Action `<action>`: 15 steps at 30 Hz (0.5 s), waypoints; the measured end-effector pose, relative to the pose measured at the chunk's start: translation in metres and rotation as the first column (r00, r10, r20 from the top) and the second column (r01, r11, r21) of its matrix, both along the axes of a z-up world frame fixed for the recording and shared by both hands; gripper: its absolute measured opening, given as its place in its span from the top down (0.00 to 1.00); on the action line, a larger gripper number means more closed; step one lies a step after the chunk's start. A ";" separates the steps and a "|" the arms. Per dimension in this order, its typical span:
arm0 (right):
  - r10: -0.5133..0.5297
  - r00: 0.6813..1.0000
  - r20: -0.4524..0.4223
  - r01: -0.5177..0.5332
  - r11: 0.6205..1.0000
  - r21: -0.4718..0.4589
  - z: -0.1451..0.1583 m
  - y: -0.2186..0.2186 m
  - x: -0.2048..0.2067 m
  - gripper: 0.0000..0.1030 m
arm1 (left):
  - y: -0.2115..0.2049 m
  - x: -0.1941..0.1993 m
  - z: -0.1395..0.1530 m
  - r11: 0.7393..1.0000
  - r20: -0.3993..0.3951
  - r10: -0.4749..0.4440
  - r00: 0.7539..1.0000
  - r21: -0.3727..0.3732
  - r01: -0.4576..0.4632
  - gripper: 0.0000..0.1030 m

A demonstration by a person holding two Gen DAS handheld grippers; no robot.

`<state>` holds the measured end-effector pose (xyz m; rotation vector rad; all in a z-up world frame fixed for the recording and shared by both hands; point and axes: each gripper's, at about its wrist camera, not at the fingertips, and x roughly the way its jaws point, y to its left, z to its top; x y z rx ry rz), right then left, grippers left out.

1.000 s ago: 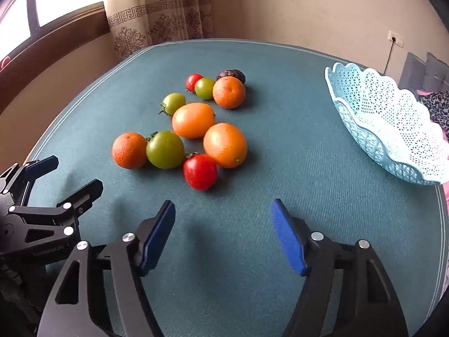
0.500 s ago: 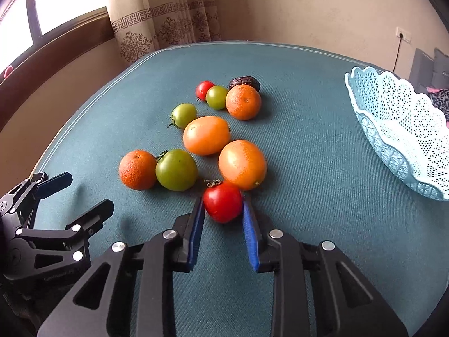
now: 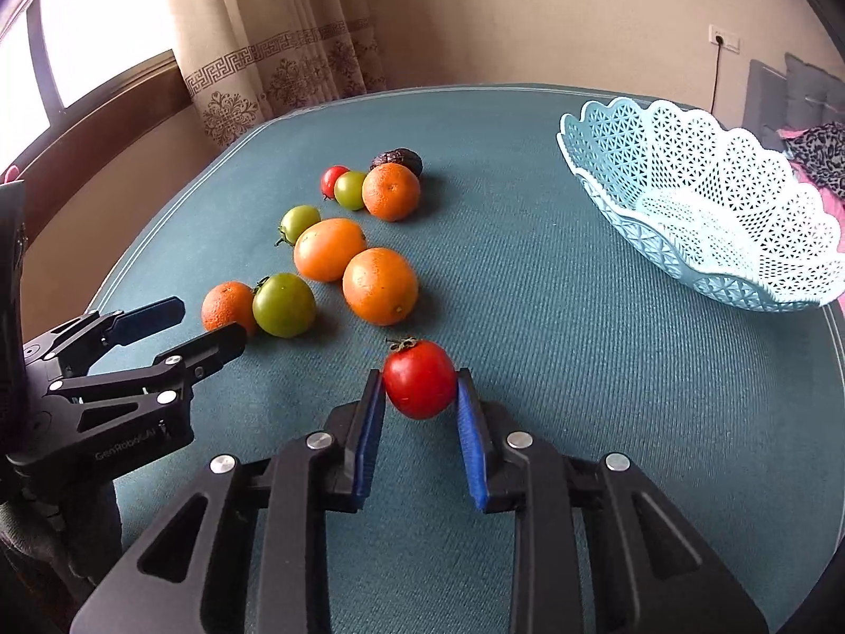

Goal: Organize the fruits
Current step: 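Carry the red tomato into the blue basket with the right gripper while the left gripper grasps the orange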

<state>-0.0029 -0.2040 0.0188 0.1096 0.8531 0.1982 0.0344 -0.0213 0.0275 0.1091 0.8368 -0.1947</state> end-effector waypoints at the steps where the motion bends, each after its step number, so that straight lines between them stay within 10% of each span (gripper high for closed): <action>1: -0.001 1.000 0.002 0.001 1.000 0.003 0.001 0.000 0.000 0.74 | 0.000 0.003 -0.003 1.000 -0.012 -0.002 1.000 -0.009 0.002 0.41; 5: 0.003 1.000 0.010 -0.003 1.000 0.008 0.004 0.001 -0.002 0.74 | 0.004 0.010 -0.009 0.997 -0.061 -0.012 0.998 -0.079 0.007 0.61; 15: -0.024 0.999 0.035 0.024 1.000 0.002 0.014 -0.002 -0.004 0.74 | 0.018 -0.003 0.004 0.995 -0.015 0.031 0.999 -0.095 -0.033 0.62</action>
